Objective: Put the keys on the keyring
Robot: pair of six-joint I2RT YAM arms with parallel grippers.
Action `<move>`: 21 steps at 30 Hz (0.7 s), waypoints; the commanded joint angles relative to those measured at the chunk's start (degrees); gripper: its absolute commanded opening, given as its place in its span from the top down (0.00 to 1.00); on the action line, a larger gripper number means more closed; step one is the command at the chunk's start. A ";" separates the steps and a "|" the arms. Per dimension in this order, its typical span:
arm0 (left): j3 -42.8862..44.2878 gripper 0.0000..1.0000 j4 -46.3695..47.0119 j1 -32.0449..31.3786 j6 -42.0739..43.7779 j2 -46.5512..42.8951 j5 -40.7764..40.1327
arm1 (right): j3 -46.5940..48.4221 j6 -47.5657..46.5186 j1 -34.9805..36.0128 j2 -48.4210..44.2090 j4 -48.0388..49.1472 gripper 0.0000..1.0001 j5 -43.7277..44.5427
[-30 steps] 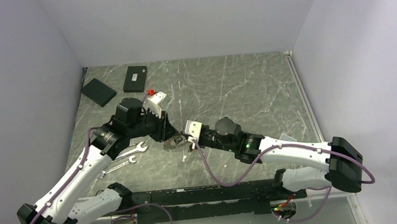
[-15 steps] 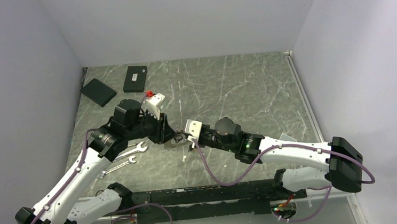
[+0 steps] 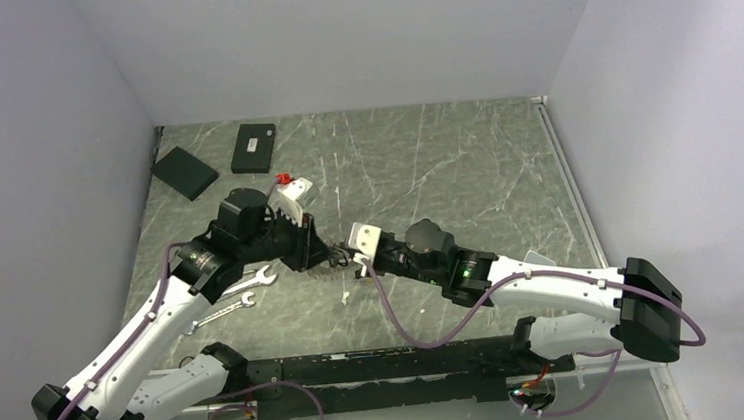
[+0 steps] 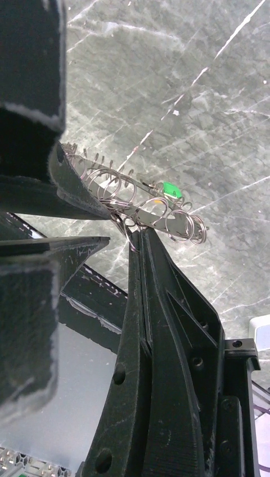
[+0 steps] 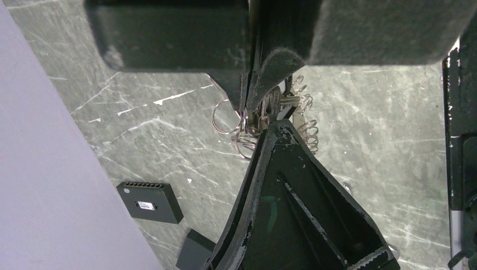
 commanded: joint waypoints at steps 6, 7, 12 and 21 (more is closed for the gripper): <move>1.26 0.70 2.77 0.12 0.00 0.58 -1.26 | 2.09 0.27 0.24 -2.92 5.20 1.00 -0.58; 1.47 0.67 2.25 0.12 0.39 0.46 -1.46 | 1.99 0.28 0.23 -3.07 5.20 1.00 -0.49; 1.87 0.59 0.82 0.11 2.53 -0.74 -1.75 | 1.03 1.06 0.16 -4.57 6.78 1.00 -1.96; 3.38 0.54 -0.52 0.12 5.59 -6.23 -0.72 | -1.05 7.12 -3.53 -5.96 10.17 1.00 -10.91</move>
